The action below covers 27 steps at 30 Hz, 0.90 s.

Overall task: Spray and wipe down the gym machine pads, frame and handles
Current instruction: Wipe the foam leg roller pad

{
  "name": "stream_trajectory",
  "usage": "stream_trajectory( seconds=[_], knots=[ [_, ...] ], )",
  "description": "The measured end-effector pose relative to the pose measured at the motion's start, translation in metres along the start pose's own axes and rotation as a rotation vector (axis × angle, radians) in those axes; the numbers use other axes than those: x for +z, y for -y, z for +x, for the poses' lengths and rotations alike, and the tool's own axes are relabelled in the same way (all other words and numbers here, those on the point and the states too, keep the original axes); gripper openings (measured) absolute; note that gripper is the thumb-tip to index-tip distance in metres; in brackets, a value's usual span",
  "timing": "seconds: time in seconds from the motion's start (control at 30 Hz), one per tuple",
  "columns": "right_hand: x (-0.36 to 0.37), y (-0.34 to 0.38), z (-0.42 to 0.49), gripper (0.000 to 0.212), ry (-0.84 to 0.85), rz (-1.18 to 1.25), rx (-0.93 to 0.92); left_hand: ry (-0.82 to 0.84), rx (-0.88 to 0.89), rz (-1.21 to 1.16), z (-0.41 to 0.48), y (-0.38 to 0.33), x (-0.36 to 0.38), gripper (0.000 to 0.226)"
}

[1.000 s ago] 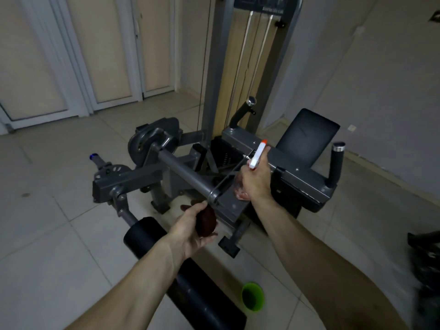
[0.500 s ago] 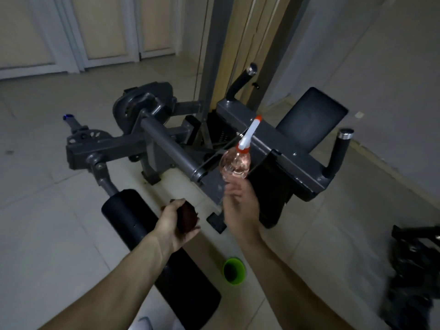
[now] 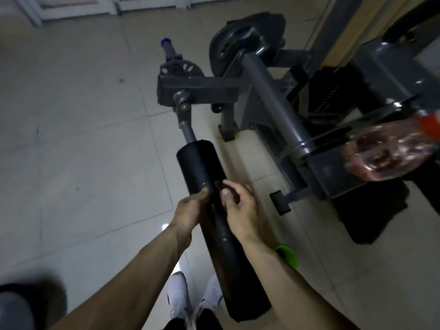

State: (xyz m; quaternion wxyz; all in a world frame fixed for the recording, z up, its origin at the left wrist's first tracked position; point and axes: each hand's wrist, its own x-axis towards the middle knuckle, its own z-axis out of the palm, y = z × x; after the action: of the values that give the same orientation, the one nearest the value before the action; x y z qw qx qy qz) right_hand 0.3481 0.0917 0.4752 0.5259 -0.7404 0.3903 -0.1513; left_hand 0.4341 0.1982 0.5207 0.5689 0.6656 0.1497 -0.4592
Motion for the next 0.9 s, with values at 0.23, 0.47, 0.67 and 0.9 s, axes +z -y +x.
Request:
stream_trajectory(
  seconds=[0.23,0.47,0.67,0.9],
  knots=[
    [0.030,-0.061,0.011,0.048,0.247,-0.401,-0.248,-0.030,-0.046,0.170,0.100,0.016,-0.040,0.087],
    [0.076,-0.030,0.113,0.037,0.213,-0.367,-0.421,0.253,-0.068,0.222,0.127,0.034,-0.044,0.089],
    [0.104,0.006,0.159,0.032,0.185,-0.473,-0.412,0.244,0.051,0.195,0.137,0.047,-0.034,0.143],
    [0.044,-0.038,0.095,0.039,0.408,-0.618,-0.593,0.223,0.139,0.210,0.146,0.056,-0.031,0.141]
  ],
)
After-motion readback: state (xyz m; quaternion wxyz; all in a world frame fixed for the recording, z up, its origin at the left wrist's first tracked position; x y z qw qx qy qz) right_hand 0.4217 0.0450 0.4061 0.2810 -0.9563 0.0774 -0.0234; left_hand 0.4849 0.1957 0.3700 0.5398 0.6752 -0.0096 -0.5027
